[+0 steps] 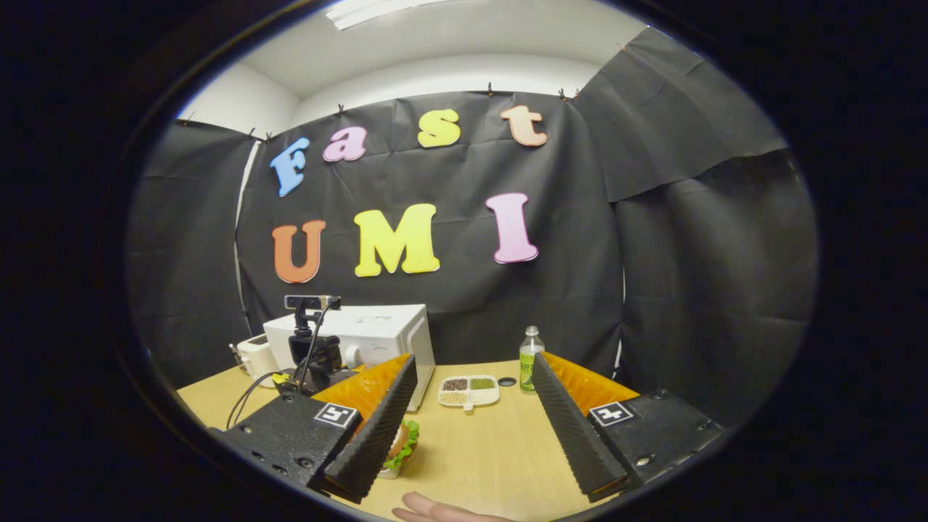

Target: Open the microwave oven with the left hand, put the food in, and close the microwave oven.

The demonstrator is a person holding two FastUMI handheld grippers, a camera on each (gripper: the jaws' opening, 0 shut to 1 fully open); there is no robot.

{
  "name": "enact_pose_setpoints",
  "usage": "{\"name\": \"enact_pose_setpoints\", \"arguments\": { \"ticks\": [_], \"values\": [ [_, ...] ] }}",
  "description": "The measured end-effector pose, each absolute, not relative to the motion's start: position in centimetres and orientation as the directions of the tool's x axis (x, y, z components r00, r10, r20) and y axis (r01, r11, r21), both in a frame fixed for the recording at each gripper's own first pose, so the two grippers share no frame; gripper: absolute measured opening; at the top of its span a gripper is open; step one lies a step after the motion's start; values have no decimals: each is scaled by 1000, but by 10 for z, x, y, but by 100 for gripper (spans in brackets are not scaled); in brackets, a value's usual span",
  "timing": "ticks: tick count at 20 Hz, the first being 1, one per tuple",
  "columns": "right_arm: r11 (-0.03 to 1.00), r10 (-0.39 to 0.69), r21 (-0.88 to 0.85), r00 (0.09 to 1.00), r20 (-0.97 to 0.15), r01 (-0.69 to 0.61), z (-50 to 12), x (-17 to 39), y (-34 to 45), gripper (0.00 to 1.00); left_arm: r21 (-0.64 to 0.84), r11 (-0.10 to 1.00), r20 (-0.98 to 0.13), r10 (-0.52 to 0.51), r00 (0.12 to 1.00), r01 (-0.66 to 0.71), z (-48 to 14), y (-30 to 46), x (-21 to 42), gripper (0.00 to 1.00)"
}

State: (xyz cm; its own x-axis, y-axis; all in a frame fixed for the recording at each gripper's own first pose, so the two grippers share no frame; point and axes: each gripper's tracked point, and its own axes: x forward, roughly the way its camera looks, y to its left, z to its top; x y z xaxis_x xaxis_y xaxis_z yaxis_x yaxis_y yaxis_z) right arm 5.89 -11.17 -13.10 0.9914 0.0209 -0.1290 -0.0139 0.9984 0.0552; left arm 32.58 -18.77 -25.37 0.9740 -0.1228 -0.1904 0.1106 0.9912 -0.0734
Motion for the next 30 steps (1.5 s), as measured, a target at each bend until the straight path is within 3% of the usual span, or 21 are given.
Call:
{"name": "enact_pose_setpoints", "arguments": {
  "ticks": [1,8,14,15,16,19,20,22,23,24,27,28,29,30],
  "values": [
    [999,17,52,992,-125,-11,-131,57,-112,100,-69,991,-189,-122,974,111,-252,-187,323,12],
    [998,52,35,990,-135,-48,-133,44,-94,100,-110,981,-196,-178,964,158,-255,-187,314,12],
    [997,75,33,986,-148,-70,-129,33,-82,100,-121,962,-165,-263,951,245,-255,-169,253,12],
    [996,80,37,986,-148,-75,-127,30,-79,93,-124,960,-167,-271,948,253,-255,-164,243,11],
    [996,80,40,985,-150,-75,-126,27,-77,100,-123,958,-162,-277,947,259,-254,-160,236,11],
    [995,91,45,985,-144,-86,-121,13,-69,100,-109,953,-157,-298,942,283,-255,-146,210,12],
    [996,89,41,985,-147,-84,-121,9,-68,93,-110,950,-163,-306,938,291,-256,-140,201,11],
    [996,89,26,985,-150,-86,-119,4,-64,92,-118,946,-172,-320,932,303,-259,-128,183,11],
    [996,84,17,984,-156,-82,-120,3,-64,93,-119,945,-174,-323,930,306,-259,-119,173,12],
    [997,82,12,984,-161,-81,-120,1,-62,100,-114,945,-172,-322,931,306,-258,-112,165,11],
    [995,100,-6,980,-173,-102,-123,-1,-49,93,-102,948,-158,-315,936,302,-260,-83,139,12],
    [994,104,-12,978,-181,-108,-126,0,-46,100,-103,949,-155,-311,938,298,-261,-73,130,11],
    [994,107,-17,975,-193,-113,-131,2,-42,93,-102,951,-155,-306,939,292,-262,-62,121,12],
    [993,111,-20,971,-211,-117,-137,5,-39,93,-99,953,-156,-298,942,286,-263,-51,114,11]
  ]
}}
